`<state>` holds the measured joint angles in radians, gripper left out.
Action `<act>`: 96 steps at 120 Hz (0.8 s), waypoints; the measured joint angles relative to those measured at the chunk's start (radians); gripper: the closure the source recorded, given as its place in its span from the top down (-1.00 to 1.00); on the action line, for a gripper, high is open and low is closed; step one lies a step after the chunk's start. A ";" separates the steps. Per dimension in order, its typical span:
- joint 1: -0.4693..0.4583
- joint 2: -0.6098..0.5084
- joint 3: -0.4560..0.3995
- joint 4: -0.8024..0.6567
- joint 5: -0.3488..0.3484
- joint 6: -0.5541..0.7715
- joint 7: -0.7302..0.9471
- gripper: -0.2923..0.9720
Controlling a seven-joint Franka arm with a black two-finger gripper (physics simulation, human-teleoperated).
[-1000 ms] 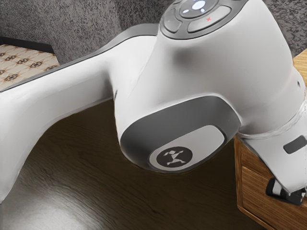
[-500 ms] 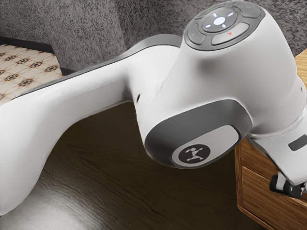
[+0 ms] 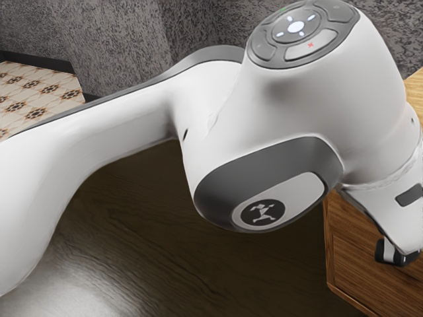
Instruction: Pull the drawer handle with one arm to open the drawer
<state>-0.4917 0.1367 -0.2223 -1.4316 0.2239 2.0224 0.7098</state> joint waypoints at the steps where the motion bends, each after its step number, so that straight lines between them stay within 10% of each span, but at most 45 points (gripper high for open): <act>1: 0.000 -0.001 0.000 0.000 0.000 0.000 0.000 -0.56; 96: -0.011 -0.312 -0.075 -0.333 0.005 -0.001 -0.042 -0.65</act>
<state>-0.5026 -0.1752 -0.2975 -1.7647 0.2292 2.0217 0.6680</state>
